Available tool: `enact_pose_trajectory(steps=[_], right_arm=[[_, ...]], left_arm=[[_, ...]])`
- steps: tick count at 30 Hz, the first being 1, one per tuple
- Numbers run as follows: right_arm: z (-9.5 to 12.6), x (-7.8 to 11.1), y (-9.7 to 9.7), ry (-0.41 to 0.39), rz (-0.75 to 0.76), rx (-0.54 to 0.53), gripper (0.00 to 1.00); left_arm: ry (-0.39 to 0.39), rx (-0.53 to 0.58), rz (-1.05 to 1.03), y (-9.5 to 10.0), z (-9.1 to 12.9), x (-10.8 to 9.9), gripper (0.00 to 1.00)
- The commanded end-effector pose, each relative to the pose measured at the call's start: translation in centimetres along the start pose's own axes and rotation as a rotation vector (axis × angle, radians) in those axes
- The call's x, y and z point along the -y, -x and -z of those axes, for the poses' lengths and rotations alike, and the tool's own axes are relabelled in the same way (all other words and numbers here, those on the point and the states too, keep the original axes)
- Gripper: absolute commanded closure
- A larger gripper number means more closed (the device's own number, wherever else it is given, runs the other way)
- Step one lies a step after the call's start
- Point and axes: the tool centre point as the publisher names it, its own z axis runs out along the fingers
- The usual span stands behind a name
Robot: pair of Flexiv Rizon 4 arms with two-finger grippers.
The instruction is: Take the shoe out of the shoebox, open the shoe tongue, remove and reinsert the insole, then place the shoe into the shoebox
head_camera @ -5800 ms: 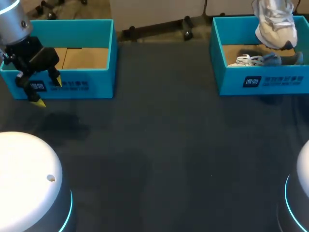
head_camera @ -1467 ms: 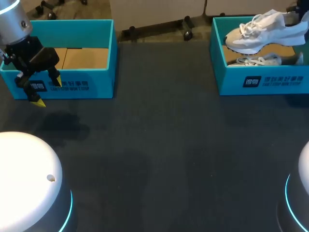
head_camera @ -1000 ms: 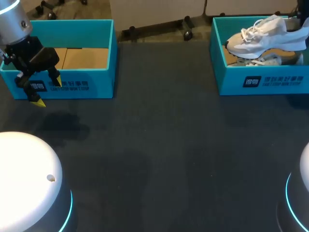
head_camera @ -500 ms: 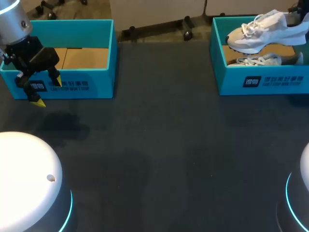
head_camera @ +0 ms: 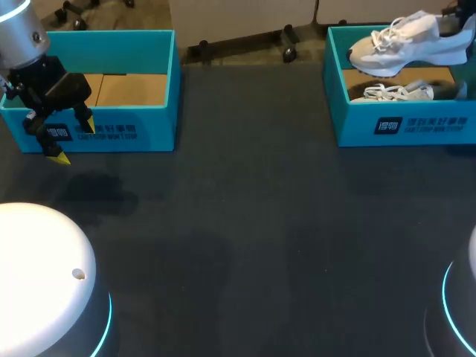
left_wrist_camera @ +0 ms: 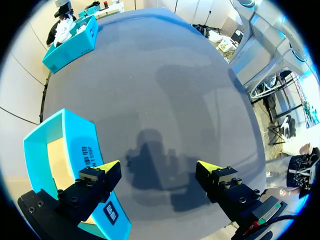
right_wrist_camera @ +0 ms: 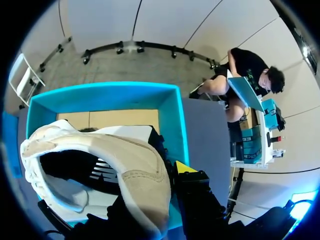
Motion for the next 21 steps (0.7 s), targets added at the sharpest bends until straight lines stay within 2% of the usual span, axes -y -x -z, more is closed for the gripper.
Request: enact_pose_trajectory(steps=[1,14,21], right_arm=[[-1.0,-0.7,-0.2,-0.006,0.001,-0.006,1.00],[-3.2,-0.8,-1.1,-0.006,-0.018,-0.010,1.00],[-3.4,0.2,-1.2,-0.002,-0.057,0.005,1.00]], left_arm=[[0.001,-0.002,-0.001,0.0,0.1,0.0,0.00],[0.001,-0.002,-0.001,0.0,0.1,0.0,0.00],[0.001,-0.002,-0.001,0.0,0.1,0.0,0.00]])
